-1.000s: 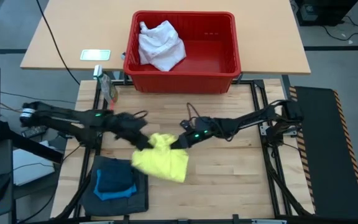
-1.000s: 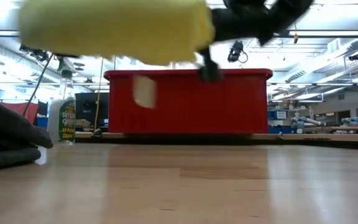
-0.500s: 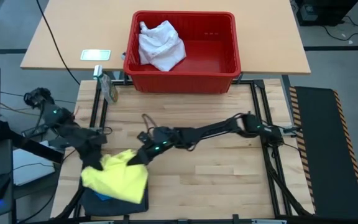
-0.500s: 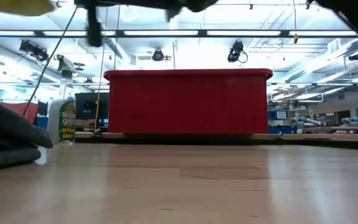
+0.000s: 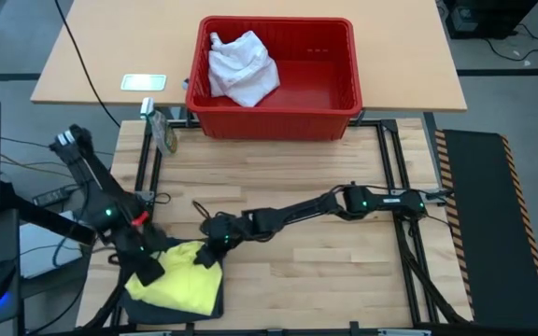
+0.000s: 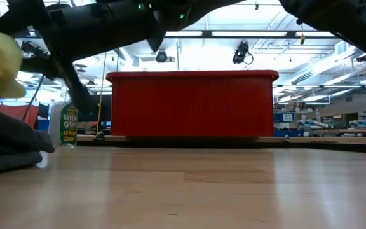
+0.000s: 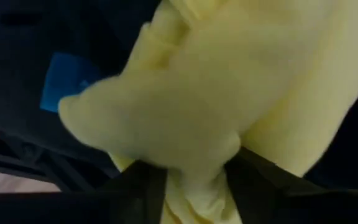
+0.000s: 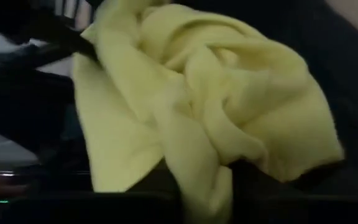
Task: Fold laundry
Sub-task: Stack the yellow shirt on top of the dark blue shorts
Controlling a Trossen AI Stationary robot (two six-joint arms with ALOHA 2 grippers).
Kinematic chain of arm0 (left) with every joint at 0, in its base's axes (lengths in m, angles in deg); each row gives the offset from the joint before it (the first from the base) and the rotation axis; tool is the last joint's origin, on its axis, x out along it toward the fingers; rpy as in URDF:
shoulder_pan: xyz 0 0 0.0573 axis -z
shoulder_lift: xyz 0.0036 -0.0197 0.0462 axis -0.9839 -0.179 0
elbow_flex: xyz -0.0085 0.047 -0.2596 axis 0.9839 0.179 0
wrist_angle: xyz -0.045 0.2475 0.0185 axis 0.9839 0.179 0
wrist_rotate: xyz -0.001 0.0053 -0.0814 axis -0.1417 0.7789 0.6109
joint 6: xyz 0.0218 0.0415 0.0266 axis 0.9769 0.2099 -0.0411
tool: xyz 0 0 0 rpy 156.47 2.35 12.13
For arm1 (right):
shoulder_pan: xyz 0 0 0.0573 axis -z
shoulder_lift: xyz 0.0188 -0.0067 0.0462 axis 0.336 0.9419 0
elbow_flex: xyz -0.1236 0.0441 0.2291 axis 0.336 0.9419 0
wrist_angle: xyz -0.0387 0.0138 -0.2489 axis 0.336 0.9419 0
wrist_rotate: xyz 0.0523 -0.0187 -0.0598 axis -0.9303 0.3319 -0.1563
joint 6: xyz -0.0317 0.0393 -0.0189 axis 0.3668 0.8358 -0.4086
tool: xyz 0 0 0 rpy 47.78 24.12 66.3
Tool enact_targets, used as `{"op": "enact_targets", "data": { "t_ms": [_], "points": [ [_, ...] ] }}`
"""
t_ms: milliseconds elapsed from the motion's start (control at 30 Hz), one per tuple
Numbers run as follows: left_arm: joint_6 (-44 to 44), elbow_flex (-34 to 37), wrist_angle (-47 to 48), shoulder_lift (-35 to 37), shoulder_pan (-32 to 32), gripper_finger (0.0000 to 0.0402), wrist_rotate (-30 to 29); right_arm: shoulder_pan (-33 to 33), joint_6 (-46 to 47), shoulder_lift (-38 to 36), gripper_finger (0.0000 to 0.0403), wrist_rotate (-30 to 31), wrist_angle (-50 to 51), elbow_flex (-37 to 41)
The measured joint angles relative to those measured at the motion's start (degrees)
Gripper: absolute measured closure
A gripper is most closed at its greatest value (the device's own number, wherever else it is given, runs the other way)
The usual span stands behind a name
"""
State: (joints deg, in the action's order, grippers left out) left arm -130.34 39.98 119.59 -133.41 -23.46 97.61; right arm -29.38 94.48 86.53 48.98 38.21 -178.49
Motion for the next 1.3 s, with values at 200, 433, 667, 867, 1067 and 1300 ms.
{"op": "enact_targets", "data": {
  "t_ms": [200,433,667,867,1067,1300],
  "points": [
    [-3.2,-0.9,-1.3,-1.2,3.2,0.0174,0.8,0.4,-3.7,-2.6,0.0196,1.7,1.2,0.0],
    [-6.5,-9.9,8.5,0.7,7.5,0.0152,-8.0,0.8,-12.8,-8.3,0.0140,8.0,0.5,0.0],
    [-8.3,-16.1,19.8,0.6,8.2,0.0155,-24.5,0.8,-19.6,-11.9,0.0154,13.2,2.6,0.0],
    [3.7,-16.1,14.2,-3.3,6.8,0.0155,-44.6,-0.1,-23.2,-12.0,0.0163,9.0,2.9,0.0],
    [13.9,-16.1,7.5,-11.2,6.9,0.0155,-51.3,-0.4,-24.0,-12.0,0.0169,7.8,2.6,0.0],
    [-2.2,-5.2,4.0,-19.1,7.4,0.0155,-50.6,0.2,-24.3,-12.0,0.0175,5.4,2.5,0.1]
  ]
}}
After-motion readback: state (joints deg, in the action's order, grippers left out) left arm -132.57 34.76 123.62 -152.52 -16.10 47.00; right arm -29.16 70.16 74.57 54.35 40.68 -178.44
